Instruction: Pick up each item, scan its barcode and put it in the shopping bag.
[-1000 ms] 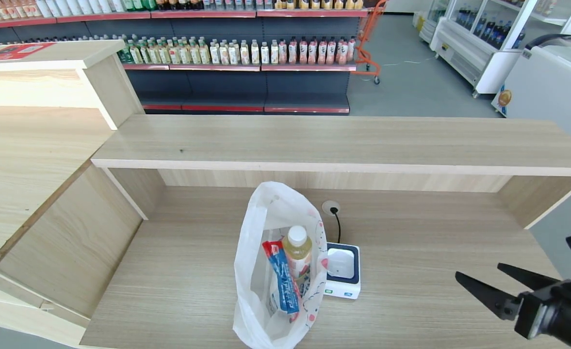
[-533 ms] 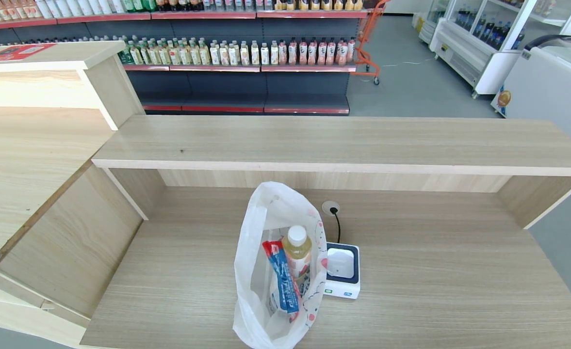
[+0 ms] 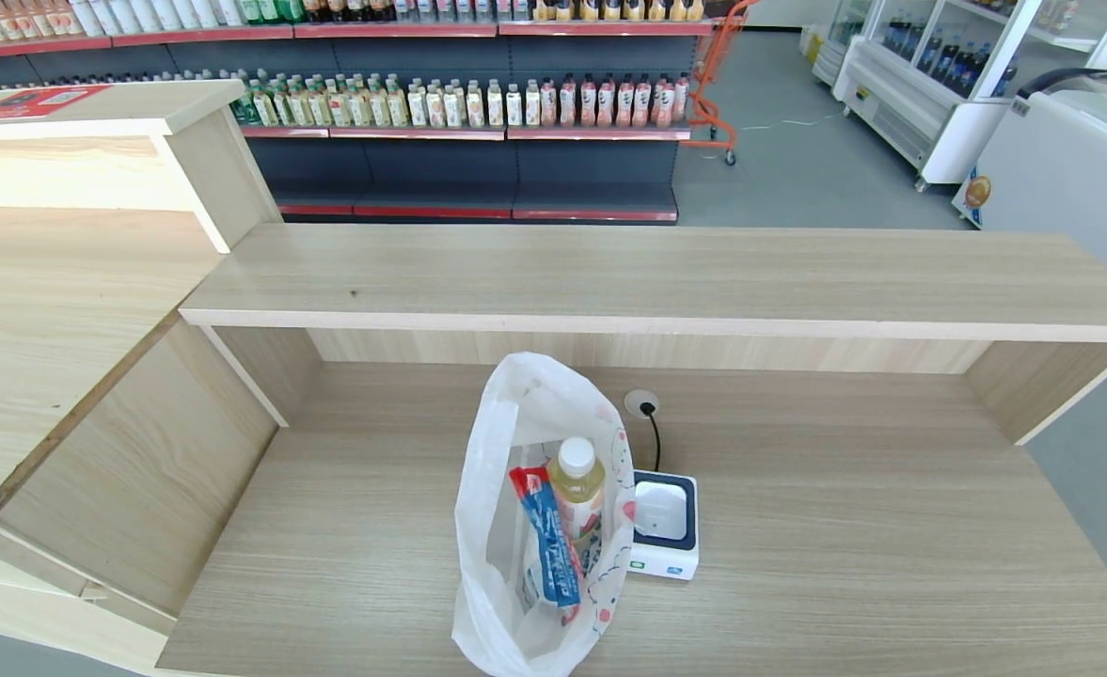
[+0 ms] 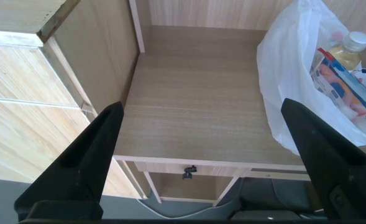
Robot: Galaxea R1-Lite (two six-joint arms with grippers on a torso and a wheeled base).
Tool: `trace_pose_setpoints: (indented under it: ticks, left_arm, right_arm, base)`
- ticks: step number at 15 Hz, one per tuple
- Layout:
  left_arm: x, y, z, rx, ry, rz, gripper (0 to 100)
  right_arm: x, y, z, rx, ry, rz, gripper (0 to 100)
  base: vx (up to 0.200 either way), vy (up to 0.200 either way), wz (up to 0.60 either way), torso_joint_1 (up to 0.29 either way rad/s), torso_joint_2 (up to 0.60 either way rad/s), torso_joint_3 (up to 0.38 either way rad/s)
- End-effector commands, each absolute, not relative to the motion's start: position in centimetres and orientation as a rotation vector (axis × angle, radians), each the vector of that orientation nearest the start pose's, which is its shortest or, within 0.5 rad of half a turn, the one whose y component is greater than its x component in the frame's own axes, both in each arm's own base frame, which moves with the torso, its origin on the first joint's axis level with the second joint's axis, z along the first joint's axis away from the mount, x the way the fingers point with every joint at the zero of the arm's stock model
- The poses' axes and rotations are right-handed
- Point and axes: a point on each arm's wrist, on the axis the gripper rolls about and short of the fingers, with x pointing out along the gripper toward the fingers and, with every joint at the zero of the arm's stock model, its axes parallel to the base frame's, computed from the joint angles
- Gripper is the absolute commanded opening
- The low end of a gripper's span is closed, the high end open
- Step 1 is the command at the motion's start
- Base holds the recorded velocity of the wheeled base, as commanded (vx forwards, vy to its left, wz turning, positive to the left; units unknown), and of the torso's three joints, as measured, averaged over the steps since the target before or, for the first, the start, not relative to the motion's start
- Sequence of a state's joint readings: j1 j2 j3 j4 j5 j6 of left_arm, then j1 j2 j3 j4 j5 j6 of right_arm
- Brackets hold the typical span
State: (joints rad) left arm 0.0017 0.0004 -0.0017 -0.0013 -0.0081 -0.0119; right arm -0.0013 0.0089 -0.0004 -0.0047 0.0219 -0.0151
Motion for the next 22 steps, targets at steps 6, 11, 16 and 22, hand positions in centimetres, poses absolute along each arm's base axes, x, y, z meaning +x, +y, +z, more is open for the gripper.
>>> trace_pose_setpoints:
  ticks: [6, 11, 16, 22]
  left_arm:
    - [-2.29, -0.02, 7.61, -0.012, -0.003, -0.008, 100]
    - [-2.29, -0.02, 7.61, -0.014, -0.003, -0.006, 100]
    - [-2.28, -0.03, 7.61, 0.003, -0.002, -0.009, 100]
    - [-2.29, -0.02, 7.61, -0.003, -0.003, -0.008, 100]
  right_arm:
    - [-2.28, 0.04, 7.58, -0.011, -0.003, 0.017, 0]
    - [-2.28, 0.04, 7.58, -0.009, -0.003, 0.017, 0]
    - [-2.28, 0.04, 7.58, -0.011, -0.003, 0.017, 0]
    - [-2.28, 0.04, 7.58, -0.011, -0.003, 0.017, 0]
  base:
    - [0.000, 0.000, 0.00, 0.000, 0.00, 0.000]
    - [0.000, 0.000, 0.00, 0.000, 0.00, 0.000]
    - [0.000, -0.120, 0.00, 0.000, 0.00, 0.000]
    - [0.000, -0.100, 0.00, 0.000, 0.00, 0.002]
